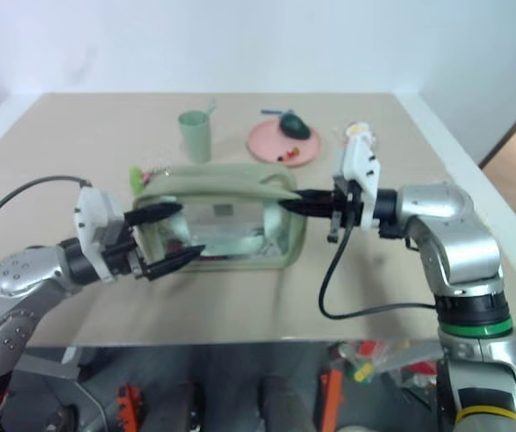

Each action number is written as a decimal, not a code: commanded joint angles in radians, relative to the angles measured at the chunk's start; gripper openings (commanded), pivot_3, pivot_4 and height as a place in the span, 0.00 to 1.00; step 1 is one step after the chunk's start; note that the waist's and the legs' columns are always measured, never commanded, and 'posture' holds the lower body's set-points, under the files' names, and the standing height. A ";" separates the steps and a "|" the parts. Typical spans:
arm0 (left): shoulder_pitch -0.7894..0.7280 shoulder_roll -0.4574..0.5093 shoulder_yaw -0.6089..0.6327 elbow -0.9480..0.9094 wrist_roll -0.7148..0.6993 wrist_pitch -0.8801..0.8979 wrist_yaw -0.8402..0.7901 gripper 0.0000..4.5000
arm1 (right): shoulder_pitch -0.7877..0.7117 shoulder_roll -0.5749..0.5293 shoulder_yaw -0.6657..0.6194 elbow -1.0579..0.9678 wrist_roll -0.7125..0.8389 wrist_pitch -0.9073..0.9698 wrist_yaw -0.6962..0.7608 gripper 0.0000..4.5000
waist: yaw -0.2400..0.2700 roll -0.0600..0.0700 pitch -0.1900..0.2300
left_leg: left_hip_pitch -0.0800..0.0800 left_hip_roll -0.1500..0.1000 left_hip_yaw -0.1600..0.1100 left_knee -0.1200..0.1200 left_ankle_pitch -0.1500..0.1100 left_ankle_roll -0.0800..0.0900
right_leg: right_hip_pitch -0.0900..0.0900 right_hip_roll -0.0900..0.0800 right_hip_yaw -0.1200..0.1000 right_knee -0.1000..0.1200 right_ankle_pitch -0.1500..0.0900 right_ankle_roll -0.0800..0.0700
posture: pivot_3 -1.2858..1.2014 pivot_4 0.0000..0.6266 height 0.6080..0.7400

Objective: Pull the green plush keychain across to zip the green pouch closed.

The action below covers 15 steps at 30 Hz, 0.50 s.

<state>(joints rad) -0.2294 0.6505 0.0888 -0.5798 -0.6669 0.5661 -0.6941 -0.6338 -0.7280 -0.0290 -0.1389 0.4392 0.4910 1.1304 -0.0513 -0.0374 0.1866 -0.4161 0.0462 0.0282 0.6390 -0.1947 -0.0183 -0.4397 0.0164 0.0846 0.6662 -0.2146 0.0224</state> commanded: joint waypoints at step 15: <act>-0.003 -0.013 0.022 0.001 0.001 -0.014 -0.022 1.00 | 0.034 -0.023 -0.032 -0.056 0.033 -0.015 -0.057 0.00 | 0.002 0.000 0.000 | -0.001 0.000 -0.001 -0.001 0.000 0.000 | 0.000 0.000 -0.001 0.000 0.000 0.001 | 0.52 0.24 1.00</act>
<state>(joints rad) -0.2293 0.6439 0.0863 -0.5682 -0.6499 0.5645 -0.7241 -0.6046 -0.7570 -0.0306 -0.1608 0.4485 0.4909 1.0828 -0.0489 -0.0376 0.1865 -0.4165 0.0463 0.0273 0.6385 -0.1948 -0.0183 -0.4397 0.0165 0.0837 0.6659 -0.2144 0.0230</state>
